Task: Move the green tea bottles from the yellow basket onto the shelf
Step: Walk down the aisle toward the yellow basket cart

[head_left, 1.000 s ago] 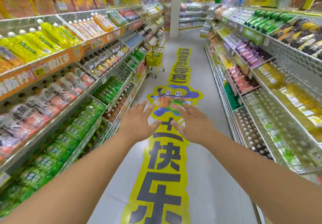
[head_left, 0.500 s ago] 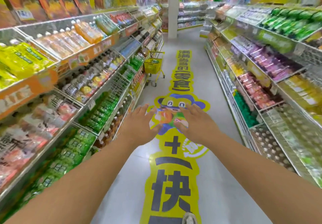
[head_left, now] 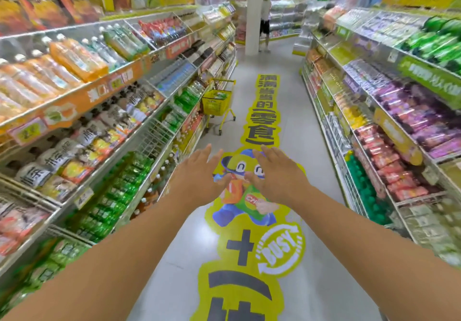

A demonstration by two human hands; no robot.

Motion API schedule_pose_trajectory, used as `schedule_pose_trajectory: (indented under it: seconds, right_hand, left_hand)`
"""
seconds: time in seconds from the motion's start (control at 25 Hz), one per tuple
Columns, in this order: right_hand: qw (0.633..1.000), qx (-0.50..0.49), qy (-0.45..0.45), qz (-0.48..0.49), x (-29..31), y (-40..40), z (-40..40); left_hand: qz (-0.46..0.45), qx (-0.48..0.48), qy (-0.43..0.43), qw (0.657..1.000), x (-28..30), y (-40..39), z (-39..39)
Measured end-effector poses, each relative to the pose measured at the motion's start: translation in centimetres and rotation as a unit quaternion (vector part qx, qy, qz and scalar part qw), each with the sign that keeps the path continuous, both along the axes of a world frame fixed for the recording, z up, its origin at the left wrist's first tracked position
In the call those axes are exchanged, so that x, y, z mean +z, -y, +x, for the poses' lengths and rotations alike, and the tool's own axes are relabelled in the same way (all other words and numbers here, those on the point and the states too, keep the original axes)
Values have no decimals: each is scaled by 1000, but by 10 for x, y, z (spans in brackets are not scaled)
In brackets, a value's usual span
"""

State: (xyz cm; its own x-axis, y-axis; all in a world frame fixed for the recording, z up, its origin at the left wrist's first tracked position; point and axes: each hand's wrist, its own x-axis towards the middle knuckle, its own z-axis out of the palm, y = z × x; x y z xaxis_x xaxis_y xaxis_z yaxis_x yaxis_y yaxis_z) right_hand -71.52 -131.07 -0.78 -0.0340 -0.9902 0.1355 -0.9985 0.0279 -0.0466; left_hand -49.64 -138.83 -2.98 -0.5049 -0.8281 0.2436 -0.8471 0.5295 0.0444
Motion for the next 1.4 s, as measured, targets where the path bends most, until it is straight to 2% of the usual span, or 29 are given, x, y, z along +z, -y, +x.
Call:
schedule_pose_trajectory:
  seconds: [0.32, 0.6, 0.96, 1.4]
  right_hand:
    - [1000, -8, 4, 1, -19, 237, -72]
    - [999, -26, -5, 24, -2, 430, -128]
    - [999, -16, 18, 22, -31, 679, -259]
    - [999, 15, 18, 25, -28, 946, -393]
  left_hand:
    - [-18, -16, 32, 999, -14, 252, -76]
    - [-16, -39, 12, 999, 4, 453, -140]
    - [8, 9, 33, 999, -23, 687, -251]
    - [51, 16, 24, 998, -19, 929, -392]
